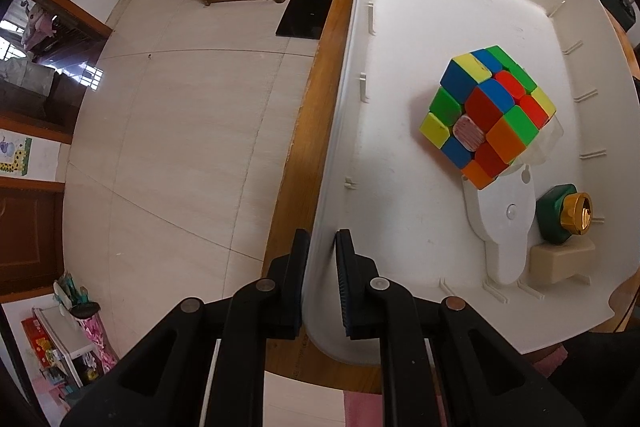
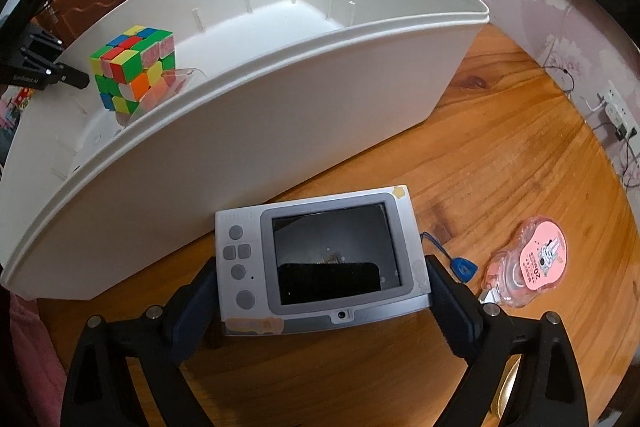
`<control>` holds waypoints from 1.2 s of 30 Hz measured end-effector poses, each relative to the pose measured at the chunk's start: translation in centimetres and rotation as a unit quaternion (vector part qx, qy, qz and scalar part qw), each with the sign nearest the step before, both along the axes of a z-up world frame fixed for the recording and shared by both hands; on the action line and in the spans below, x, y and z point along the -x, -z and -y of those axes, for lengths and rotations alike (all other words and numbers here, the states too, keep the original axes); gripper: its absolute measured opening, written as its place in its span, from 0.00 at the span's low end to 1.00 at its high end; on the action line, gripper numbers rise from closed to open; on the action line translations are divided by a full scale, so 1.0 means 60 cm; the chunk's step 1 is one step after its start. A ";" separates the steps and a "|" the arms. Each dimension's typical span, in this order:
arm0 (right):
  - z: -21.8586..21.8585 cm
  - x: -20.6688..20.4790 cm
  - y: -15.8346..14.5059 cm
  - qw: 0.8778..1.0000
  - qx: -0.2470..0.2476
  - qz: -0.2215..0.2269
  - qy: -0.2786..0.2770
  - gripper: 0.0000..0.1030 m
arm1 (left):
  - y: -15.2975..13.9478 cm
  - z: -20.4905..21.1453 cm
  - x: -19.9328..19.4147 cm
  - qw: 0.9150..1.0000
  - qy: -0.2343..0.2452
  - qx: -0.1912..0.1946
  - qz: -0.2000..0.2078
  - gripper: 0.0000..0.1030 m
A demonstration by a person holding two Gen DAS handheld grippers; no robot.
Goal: Organize rigid objects
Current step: 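Grasp the white handheld device with the right gripper and lift it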
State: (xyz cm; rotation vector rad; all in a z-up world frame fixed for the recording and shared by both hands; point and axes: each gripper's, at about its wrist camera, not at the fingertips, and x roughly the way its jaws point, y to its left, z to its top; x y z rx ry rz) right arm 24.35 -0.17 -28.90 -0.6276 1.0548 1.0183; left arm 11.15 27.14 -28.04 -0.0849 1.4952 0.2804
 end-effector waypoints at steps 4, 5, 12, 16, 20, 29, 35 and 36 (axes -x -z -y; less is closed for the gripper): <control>0.005 0.001 0.000 1.000 -0.002 -0.001 0.022 0.92 | -0.001 0.002 0.002 1.000 0.000 -0.002 0.002 0.15; 0.007 0.002 0.000 0.999 -0.003 0.000 0.033 0.92 | -0.001 0.002 0.003 1.000 -0.001 -0.003 0.001 0.15; 0.022 0.012 0.000 0.992 -0.011 -0.018 0.123 0.92 | -0.003 0.003 0.005 1.000 -0.001 -0.007 0.000 0.16; 0.039 0.022 -0.002 0.985 -0.023 -0.034 0.170 0.92 | -0.004 0.005 0.006 1.000 0.006 -0.008 0.002 0.16; 0.050 0.034 -0.004 0.975 -0.031 -0.049 0.216 0.92 | -0.007 0.007 0.008 1.000 0.010 -0.009 0.006 0.16; 0.087 0.063 -0.014 0.946 -0.073 -0.100 0.300 0.92 | -0.011 0.020 0.013 0.999 0.025 -0.019 0.013 0.16; 0.117 0.084 -0.043 0.929 -0.103 -0.103 0.341 0.91 | -0.017 0.027 0.019 0.999 0.035 -0.019 0.018 0.16; 0.119 0.088 -0.051 0.927 -0.107 -0.098 0.346 0.91 | -0.018 0.029 0.020 0.999 0.039 -0.020 0.019 0.16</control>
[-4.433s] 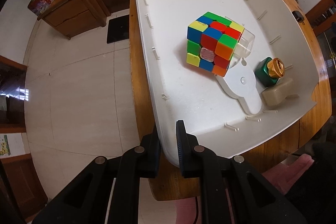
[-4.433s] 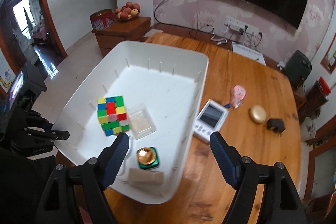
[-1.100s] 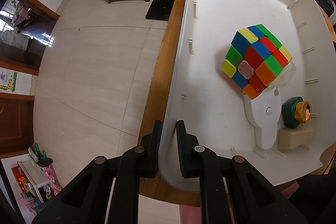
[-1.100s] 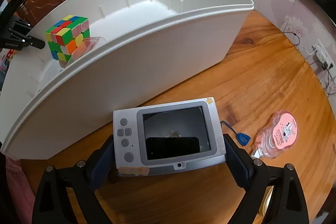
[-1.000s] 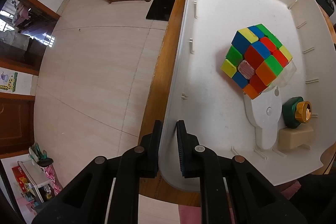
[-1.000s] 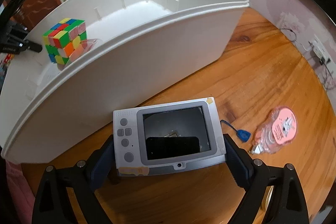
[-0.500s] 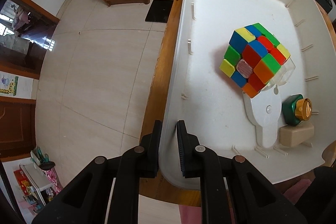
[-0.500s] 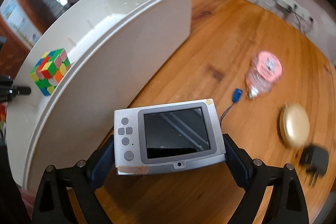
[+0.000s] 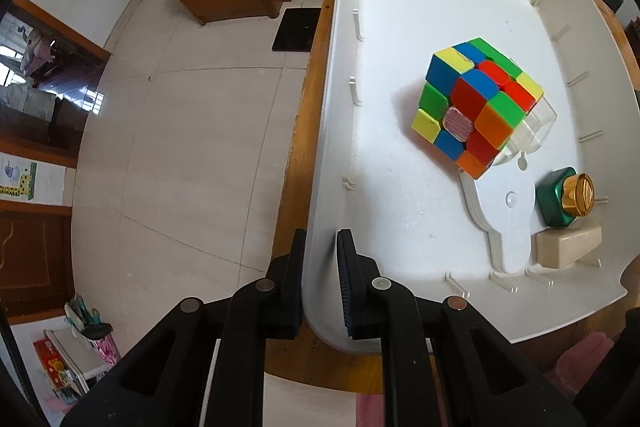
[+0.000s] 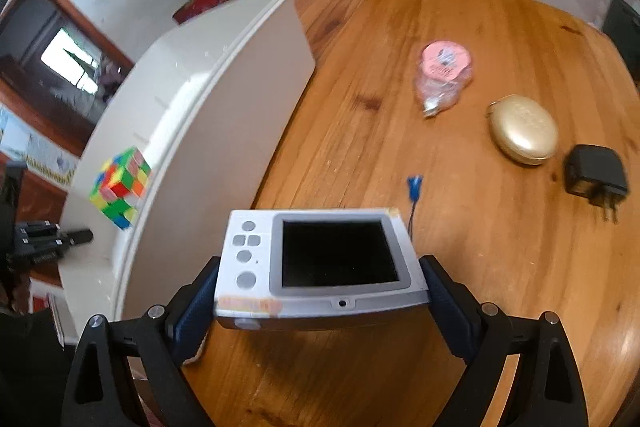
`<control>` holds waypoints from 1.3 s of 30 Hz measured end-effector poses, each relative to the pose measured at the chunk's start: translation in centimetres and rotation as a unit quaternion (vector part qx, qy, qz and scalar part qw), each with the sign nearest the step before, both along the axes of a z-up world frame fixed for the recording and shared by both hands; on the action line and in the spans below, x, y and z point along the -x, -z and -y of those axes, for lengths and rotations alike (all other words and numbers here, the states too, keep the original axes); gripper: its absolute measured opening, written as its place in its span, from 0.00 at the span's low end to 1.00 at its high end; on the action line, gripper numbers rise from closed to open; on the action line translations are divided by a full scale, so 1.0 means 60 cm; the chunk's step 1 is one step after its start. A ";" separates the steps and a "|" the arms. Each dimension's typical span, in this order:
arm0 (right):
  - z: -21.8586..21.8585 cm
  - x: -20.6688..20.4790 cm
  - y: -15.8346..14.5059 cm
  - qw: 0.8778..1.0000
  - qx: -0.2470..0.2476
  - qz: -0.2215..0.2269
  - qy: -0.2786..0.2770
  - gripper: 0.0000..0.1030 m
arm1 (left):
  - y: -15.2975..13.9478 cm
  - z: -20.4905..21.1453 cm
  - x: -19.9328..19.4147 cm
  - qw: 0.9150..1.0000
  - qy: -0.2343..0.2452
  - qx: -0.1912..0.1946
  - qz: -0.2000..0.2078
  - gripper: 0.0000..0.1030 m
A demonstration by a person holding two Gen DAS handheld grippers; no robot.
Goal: Organize rigid objects
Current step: 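Grasp the white handheld device with the right gripper and lift it, then carry the white handheld device into the tray and release it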
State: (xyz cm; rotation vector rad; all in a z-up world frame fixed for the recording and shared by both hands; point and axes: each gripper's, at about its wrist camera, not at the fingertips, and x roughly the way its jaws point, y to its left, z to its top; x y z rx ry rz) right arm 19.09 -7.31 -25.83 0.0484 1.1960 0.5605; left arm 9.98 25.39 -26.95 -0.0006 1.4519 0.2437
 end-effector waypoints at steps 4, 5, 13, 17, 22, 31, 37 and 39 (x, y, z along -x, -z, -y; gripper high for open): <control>0.004 0.001 -0.036 1.000 -0.015 0.019 0.012 0.91 | -0.005 0.007 0.003 1.000 0.006 -0.002 0.005 0.16; 0.003 0.002 -0.044 0.999 -0.018 0.023 0.015 0.91 | -0.006 0.010 0.004 1.000 0.009 -0.004 0.006 0.16; -0.041 0.034 -0.123 0.996 -0.051 0.068 0.001 0.91 | -0.016 0.012 0.012 1.000 0.019 0.008 0.016 0.16; -0.072 0.046 -0.153 0.994 -0.066 0.082 -0.018 0.91 | -0.023 0.007 0.017 0.999 0.021 0.014 0.025 0.16; -0.120 0.061 -0.182 0.991 -0.084 0.092 -0.048 0.91 | -0.025 -0.002 0.019 0.999 0.028 0.019 0.024 0.16; -0.205 0.091 -0.178 0.988 -0.074 0.077 -0.109 0.91 | -0.025 -0.017 0.020 0.998 0.038 0.040 0.027 0.16; -0.240 0.101 -0.156 0.990 -0.046 0.062 -0.119 0.91 | -0.027 -0.023 0.020 0.996 0.062 0.052 0.031 0.17; -0.247 0.102 -0.148 0.991 -0.039 0.053 -0.115 0.91 | -0.027 -0.021 0.020 0.996 0.069 0.054 0.033 0.17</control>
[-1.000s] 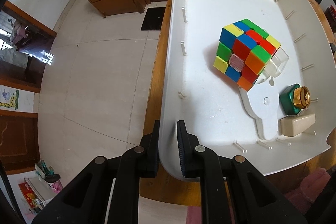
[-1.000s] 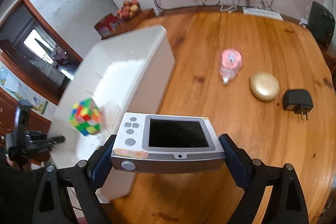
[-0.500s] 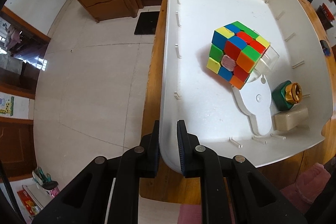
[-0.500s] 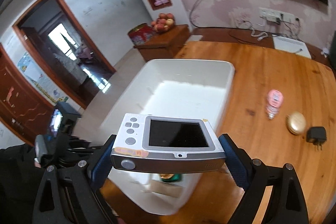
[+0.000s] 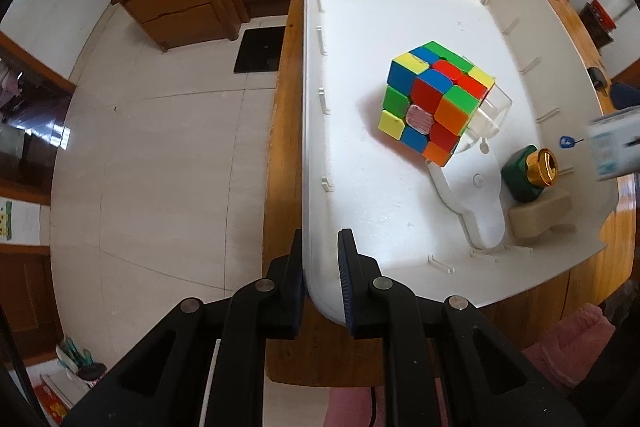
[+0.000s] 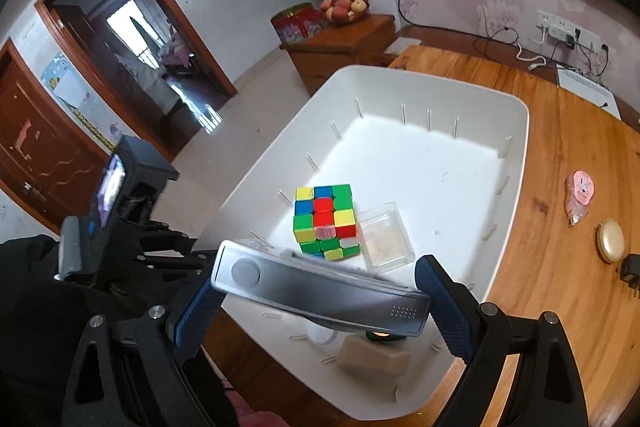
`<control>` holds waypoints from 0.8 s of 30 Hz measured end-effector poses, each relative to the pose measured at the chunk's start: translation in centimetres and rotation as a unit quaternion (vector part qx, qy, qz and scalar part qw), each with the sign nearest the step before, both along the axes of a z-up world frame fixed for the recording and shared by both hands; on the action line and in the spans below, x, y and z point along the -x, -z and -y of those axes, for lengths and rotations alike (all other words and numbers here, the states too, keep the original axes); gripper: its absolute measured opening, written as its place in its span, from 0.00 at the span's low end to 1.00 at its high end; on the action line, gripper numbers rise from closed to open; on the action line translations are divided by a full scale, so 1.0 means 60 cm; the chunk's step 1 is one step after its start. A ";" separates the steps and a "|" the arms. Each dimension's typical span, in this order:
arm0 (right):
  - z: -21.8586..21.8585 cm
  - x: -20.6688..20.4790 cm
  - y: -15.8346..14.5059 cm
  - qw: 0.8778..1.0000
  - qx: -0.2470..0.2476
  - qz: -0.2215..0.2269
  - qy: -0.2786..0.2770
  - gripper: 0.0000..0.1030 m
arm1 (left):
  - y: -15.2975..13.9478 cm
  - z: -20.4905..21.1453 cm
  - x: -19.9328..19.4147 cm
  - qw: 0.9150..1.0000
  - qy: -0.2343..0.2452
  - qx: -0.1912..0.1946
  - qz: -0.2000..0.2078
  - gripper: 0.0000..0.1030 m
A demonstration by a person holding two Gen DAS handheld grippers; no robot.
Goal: Organize rigid objects
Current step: 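Carry the white handheld device into the tray and release it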
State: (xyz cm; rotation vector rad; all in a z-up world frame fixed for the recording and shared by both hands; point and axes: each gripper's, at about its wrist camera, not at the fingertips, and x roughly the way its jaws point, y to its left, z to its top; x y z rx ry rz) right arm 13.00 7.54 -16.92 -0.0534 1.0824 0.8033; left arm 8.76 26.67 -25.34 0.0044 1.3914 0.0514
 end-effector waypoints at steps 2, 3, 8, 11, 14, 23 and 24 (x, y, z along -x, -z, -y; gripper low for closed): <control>-0.011 0.001 0.010 1.000 0.023 -0.005 0.004 0.91 | 0.000 -0.001 0.001 1.000 0.005 0.005 0.000 0.17; -0.017 0.002 0.016 0.999 0.036 -0.006 0.006 0.91 | -0.001 0.000 0.002 1.000 0.008 0.008 0.000 0.17; -0.033 0.006 0.037 0.997 0.074 -0.023 0.019 0.91 | 0.000 -0.002 0.001 0.999 0.029 0.018 0.000 0.17; -0.039 0.010 0.044 0.995 0.088 -0.030 0.030 0.91 | 0.002 0.000 0.002 0.999 0.044 0.021 -0.002 0.17; -0.040 0.010 0.047 0.994 0.093 -0.033 0.045 0.91 | 0.005 -0.003 -0.002 0.999 0.050 0.021 -0.006 0.17; -0.034 0.019 0.033 0.989 0.102 -0.012 0.103 0.91 | 0.014 0.000 -0.015 0.996 0.084 0.035 -0.016 0.14; -0.032 0.020 0.032 0.988 0.104 -0.011 0.110 0.91 | 0.014 0.000 -0.016 0.995 0.088 0.034 -0.016 0.14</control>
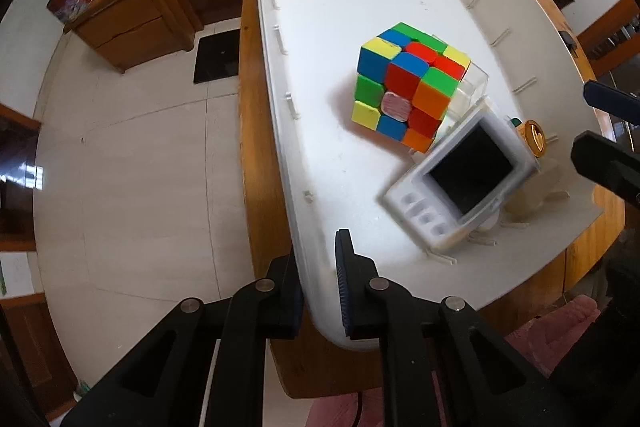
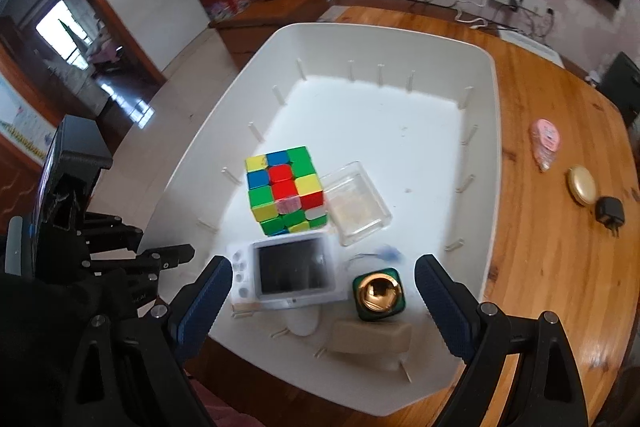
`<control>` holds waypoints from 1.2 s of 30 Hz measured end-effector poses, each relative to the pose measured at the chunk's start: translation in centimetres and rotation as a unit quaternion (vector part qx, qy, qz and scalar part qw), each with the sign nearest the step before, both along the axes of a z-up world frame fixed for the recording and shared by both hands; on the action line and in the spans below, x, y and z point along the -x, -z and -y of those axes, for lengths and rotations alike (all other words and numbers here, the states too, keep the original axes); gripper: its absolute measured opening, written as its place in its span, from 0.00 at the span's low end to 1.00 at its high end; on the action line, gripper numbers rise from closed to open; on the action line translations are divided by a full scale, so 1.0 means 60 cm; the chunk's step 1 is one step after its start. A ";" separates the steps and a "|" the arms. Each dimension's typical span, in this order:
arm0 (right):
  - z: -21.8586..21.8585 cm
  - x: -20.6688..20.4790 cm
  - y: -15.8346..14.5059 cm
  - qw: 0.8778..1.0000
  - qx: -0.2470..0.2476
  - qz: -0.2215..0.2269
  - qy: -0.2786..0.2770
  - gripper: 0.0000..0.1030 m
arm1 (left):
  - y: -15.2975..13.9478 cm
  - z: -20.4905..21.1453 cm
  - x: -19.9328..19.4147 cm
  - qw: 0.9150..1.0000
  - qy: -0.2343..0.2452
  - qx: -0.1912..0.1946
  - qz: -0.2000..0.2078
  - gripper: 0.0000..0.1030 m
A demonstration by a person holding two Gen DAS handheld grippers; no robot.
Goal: Organize rigid objects
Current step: 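Carry the white handheld device into the tray and release it, then withdraw the right gripper and grasp the black charger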
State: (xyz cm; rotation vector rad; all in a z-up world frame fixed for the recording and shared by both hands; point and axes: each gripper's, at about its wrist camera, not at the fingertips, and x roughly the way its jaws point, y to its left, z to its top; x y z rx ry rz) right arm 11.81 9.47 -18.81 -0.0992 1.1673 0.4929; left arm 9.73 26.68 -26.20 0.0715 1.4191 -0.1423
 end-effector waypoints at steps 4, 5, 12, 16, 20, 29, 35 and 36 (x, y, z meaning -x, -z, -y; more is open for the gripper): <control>0.017 0.004 -0.010 0.999 0.002 0.013 0.040 0.91 | 0.005 -0.003 -0.010 1.000 0.010 0.002 -0.008 0.14; 0.023 0.005 -0.014 0.999 0.002 0.019 0.051 0.91 | 0.005 -0.004 -0.012 1.000 0.013 0.004 -0.007 0.14; 0.072 0.002 -0.036 0.990 0.007 0.045 0.132 0.91 | 0.007 -0.008 -0.020 1.000 0.022 0.007 -0.009 0.13; 0.113 0.001 -0.043 0.982 0.010 0.054 0.178 0.91 | 0.006 -0.013 -0.028 1.000 0.014 0.006 -0.009 0.10; 0.155 -0.002 -0.051 0.974 0.017 0.066 0.217 0.91 | 0.006 -0.018 -0.036 1.000 0.003 0.010 -0.016 0.06; 0.242 -0.027 -0.056 0.960 0.038 0.085 0.263 0.91 | 0.005 -0.014 -0.039 0.999 -0.036 -0.001 -0.022 0.04; 0.299 -0.047 -0.057 0.955 0.035 0.097 0.278 0.91 | -0.007 -0.011 -0.030 0.998 -0.064 -0.012 -0.016 0.04; 0.307 -0.052 -0.055 0.954 0.038 0.099 0.279 0.91 | -0.007 -0.010 -0.031 0.997 -0.069 -0.013 -0.017 0.04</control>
